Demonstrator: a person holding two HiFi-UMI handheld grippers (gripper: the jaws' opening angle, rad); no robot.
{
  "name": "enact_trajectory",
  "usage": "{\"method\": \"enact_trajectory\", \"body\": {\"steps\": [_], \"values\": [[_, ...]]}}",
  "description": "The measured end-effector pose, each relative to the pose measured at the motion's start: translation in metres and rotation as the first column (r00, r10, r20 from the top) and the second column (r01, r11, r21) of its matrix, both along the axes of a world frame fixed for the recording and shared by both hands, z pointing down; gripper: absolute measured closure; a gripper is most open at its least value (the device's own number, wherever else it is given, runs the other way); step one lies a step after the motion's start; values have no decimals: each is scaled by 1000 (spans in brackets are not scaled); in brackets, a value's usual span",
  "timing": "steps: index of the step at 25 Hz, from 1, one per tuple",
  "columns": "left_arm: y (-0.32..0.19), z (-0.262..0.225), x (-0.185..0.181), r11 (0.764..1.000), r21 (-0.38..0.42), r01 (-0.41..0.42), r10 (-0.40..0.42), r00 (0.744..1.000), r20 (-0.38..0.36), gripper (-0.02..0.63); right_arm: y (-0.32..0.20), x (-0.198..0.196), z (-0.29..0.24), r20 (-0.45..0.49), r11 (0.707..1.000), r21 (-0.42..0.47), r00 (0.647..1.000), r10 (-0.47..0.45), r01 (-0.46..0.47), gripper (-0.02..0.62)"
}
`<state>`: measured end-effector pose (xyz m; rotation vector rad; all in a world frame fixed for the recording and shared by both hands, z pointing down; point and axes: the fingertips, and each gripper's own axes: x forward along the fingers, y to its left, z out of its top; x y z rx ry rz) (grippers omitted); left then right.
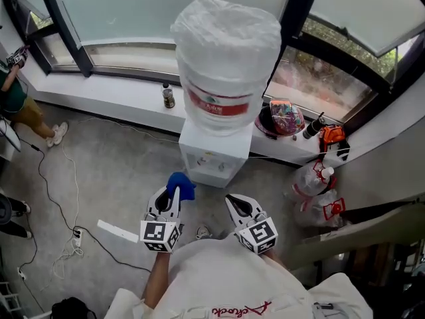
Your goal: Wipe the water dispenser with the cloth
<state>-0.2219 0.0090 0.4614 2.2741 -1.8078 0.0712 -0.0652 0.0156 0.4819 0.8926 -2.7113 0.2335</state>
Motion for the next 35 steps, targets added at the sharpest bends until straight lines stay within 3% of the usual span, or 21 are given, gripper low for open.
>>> {"method": "enact_trajectory", "body": {"steps": [4,10,14,23,35], "values": [[-8,2,1,1000,-3,25,-25,1000,0,555,-9,4,7,-4,1000,-25,1000,-6,6,581],[-25,-8,5,995,5,96,-96,995,5,555,-32,13,-6,1,998,2,998,-58,58,581],[-34,-5,8,994,-8,106,-106,994,17,555,-57,27,-15,18,999,26,999,-42,42,581],[-47,24,18,994,-92,58,-54,998,45,555,-71,50,7,-1,998,-38,999,40,-40,581],[-37,68,26,987,-152,44,-40,999,30,555,-38,60,43,-55,992,-117,998,38,-44,581]]}}
